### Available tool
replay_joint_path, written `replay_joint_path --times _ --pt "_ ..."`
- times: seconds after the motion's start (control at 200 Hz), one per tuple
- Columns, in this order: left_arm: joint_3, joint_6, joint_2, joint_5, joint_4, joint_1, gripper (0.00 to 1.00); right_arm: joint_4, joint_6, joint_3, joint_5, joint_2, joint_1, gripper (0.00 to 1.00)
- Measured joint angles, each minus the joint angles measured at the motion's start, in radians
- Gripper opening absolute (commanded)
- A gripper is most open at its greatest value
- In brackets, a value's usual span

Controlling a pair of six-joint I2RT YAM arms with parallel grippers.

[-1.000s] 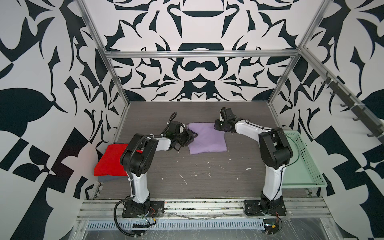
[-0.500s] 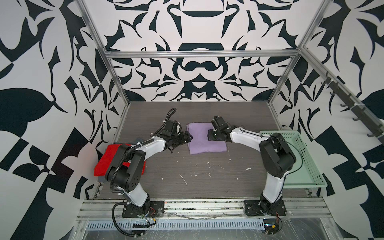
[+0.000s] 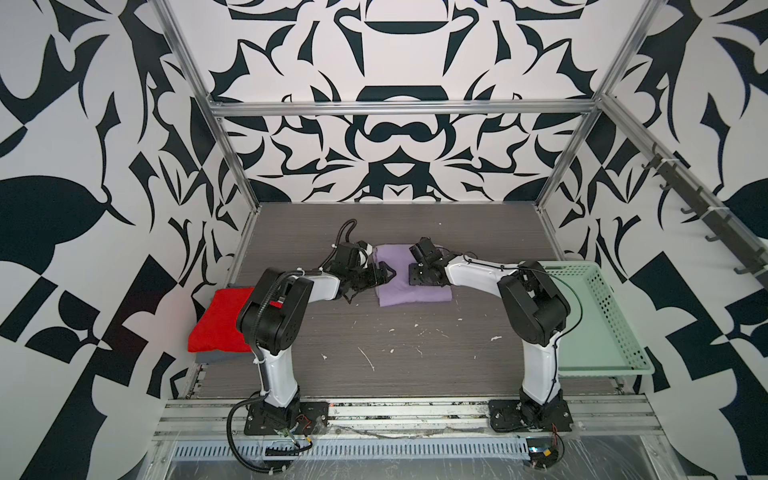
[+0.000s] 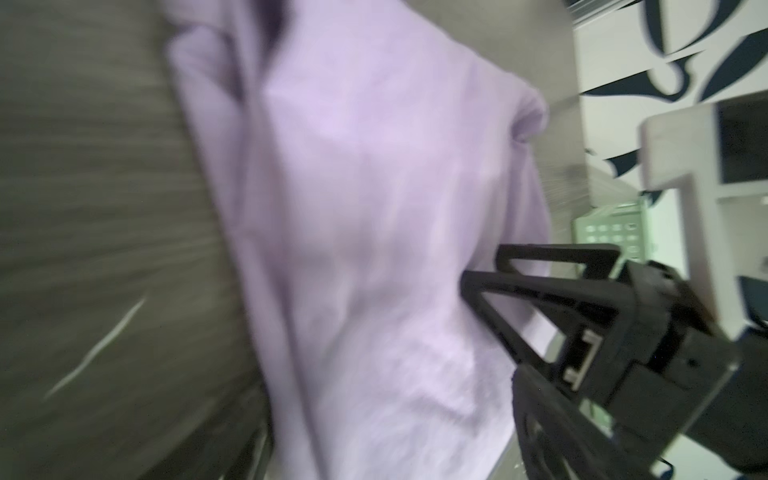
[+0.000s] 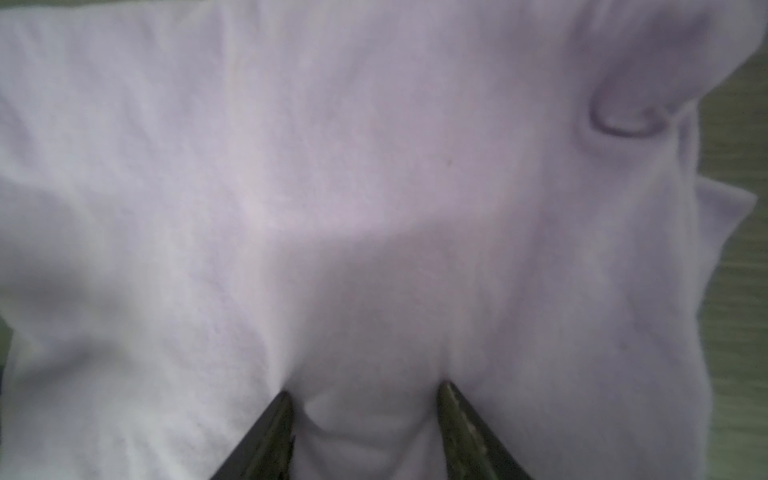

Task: Fold and stack the t-shirts

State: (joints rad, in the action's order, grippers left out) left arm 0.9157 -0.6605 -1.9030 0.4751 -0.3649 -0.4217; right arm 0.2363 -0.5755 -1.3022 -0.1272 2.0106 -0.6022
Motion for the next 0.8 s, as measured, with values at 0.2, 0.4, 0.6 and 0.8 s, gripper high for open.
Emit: replay_joint_path --times 0.2,0.4,0.6,0.8 --pt "-0.04 -0.144 -0.111 0.092 -0.352 0.004 0.86 -0.085 0.0 0.0 -0.007 0.023 -0.004 0.55" --pt "-0.042 -0.227 -0.154 0.111 -0.444 0.006 0.65 -0.117 0.003 -0.013 -0.013 0.04 -0.007 0.55" --pt "-0.032 -0.252 -0.184 0.114 -0.412 0.008 0.22 -0.134 0.004 -0.026 -0.012 0.051 -0.008 0.55" --pt "-0.029 -0.263 -0.177 0.113 -0.381 0.01 0.0 -0.146 0.017 -0.015 0.005 0.039 -0.006 0.57"
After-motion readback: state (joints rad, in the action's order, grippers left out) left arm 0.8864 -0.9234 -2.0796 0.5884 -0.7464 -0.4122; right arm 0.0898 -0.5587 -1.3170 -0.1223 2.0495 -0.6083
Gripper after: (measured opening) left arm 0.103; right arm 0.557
